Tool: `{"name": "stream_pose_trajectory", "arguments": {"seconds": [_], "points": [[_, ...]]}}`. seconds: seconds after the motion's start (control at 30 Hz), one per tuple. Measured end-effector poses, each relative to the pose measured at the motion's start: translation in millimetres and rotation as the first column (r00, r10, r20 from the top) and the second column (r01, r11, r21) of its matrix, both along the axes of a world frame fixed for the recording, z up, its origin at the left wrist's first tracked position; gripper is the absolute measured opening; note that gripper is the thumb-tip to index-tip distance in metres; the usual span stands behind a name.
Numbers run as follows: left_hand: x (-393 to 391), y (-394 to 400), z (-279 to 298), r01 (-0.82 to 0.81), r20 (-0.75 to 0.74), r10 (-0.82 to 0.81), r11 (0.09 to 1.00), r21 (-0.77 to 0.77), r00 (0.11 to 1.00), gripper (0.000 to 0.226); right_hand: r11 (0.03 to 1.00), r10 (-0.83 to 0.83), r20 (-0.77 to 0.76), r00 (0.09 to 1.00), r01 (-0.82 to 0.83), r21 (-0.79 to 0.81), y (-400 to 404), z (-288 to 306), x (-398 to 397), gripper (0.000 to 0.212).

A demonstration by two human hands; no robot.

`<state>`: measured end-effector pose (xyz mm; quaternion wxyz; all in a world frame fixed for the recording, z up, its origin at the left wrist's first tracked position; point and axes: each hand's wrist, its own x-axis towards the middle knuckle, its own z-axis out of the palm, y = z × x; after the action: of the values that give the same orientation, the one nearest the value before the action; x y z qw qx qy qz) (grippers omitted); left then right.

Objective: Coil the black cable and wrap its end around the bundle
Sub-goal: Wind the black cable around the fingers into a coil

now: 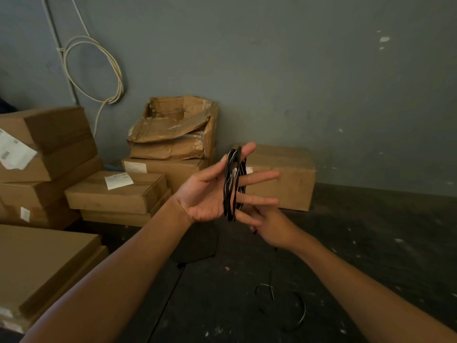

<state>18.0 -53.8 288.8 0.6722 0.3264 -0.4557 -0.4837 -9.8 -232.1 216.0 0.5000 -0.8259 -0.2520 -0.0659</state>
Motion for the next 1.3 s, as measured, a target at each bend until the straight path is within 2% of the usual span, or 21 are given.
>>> {"name": "stream_pose_trajectory", "arguments": {"seconds": [0.07,0.2,0.4,0.57,0.7,0.9,1.03,1.17,1.23,1.3], "points": [[0.4,0.5,2.4,-0.019,0.004,0.019,0.999,-0.026,1.0,0.045,0.998,0.001,0.0,1.0,-0.001,-0.056,7.9,-5.6,-6.3,0.018],[6.2,4.8,14.6,-0.096,0.002,0.096,0.992,-0.079,0.995,0.046,0.994,-0.009,-0.142,0.99,-0.007,-0.112,22.1,-25.0,-18.0,0.024],[21.1,11.6,11.2,-0.348,-0.051,0.346,0.937,-0.04,0.937,0.047,0.977,0.081,-0.176,0.981,-0.113,-0.18,34.1,-13.4,-33.6,0.017],[36.6,19.6,-5.2,-0.523,-0.06,0.525,0.851,0.041,0.849,0.049,0.961,0.087,-0.086,0.992,-0.106,-0.254,31.7,11.8,-40.9,0.015],[43.3,24.4,-19.1,-0.588,-0.062,0.597,0.8,0.12,0.8,0.042,0.938,0.098,-0.002,0.995,-0.093,-0.335,26.3,34.3,-46.7,0.017],[37.4,25.0,-32.1,-0.498,-0.119,0.522,0.847,0.185,0.845,0.042,0.993,0.028,-0.153,0.988,-0.045,-0.109,17.1,69.8,-44.6,0.022],[36.0,26.0,-36.4,-0.467,0.042,0.471,0.852,0.235,0.881,0.045,0.999,0.02,-0.226,0.974,-0.012,0.037,15.4,85.9,-43.1,0.026],[33.8,27.0,-40.7,-0.446,0.045,0.458,0.829,0.337,0.888,0.062,0.964,0.05,-0.33,0.943,0.04,0.262,16.2,103.7,-41.9,0.03],[31.0,28.3,-42.3,-0.434,0.025,0.456,0.828,0.354,0.89,0.074,0.945,0.064,-0.357,0.932,0.058,0.322,16.4,112.7,-42.2,0.031],[28.7,29.0,-42.0,-0.401,0.045,0.413,0.846,0.351,0.91,0.07,0.928,0.067,-0.366,0.928,0.077,0.365,15.7,120.6,-41.6,0.03]]}}
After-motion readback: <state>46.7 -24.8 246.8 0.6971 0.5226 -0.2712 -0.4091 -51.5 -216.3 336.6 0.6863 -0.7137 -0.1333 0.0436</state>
